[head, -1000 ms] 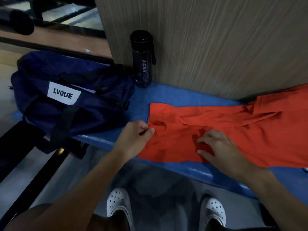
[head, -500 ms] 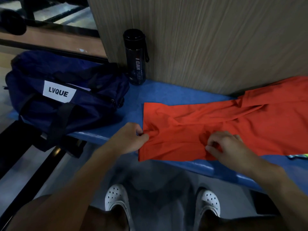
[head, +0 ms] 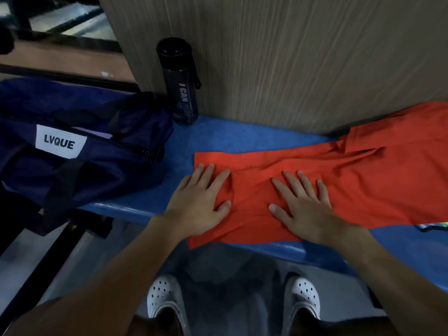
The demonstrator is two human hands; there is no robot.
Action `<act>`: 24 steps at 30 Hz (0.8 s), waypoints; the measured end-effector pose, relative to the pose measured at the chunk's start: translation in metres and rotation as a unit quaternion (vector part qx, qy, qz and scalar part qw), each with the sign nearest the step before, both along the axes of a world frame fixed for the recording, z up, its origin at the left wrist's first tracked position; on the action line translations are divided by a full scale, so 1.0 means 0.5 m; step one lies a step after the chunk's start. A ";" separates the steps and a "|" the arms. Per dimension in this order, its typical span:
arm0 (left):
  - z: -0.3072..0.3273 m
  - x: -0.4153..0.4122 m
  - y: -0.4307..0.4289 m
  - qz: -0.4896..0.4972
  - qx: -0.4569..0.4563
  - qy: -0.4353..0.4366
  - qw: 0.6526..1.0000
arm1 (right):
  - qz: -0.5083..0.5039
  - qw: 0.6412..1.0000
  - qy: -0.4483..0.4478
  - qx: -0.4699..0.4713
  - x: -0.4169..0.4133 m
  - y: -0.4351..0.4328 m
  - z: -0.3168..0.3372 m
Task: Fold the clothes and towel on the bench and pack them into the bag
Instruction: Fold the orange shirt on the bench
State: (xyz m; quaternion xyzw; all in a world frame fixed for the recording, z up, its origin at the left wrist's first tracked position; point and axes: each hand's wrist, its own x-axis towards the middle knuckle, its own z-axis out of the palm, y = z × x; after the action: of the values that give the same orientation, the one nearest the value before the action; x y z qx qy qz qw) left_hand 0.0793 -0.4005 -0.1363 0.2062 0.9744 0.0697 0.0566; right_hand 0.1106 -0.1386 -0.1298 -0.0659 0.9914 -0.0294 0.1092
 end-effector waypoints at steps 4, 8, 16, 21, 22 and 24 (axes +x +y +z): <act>0.012 -0.036 -0.026 0.051 -0.071 -0.010 0.996 | 0.003 0.999 -0.034 0.018 -0.011 0.001 -0.008; 0.045 -0.043 0.012 0.074 0.066 0.096 0.990 | 0.025 0.999 -0.028 0.031 -0.016 -0.049 -0.011; -0.004 -0.042 0.038 0.021 -0.047 -0.028 0.998 | 0.064 0.996 -0.043 0.037 0.018 -0.069 -0.002; 0.014 -0.059 0.037 0.078 0.024 -0.038 0.996 | 0.077 0.995 -0.035 0.043 0.055 -0.044 -0.004; 0.015 -0.060 0.042 0.078 0.054 0.008 0.995 | 0.078 0.996 0.004 0.038 0.053 -0.041 0.002; 0.011 -0.060 0.049 0.034 0.083 0.088 0.992 | 0.057 0.993 0.098 0.016 0.037 -0.036 0.019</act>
State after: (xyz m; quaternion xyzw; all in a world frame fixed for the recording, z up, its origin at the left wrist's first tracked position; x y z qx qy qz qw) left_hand 0.0493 -0.3758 -0.1307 0.1820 0.9729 0.1340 -0.0488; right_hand 0.1291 -0.1567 -0.1205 -0.1230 0.9923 -0.0011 0.0139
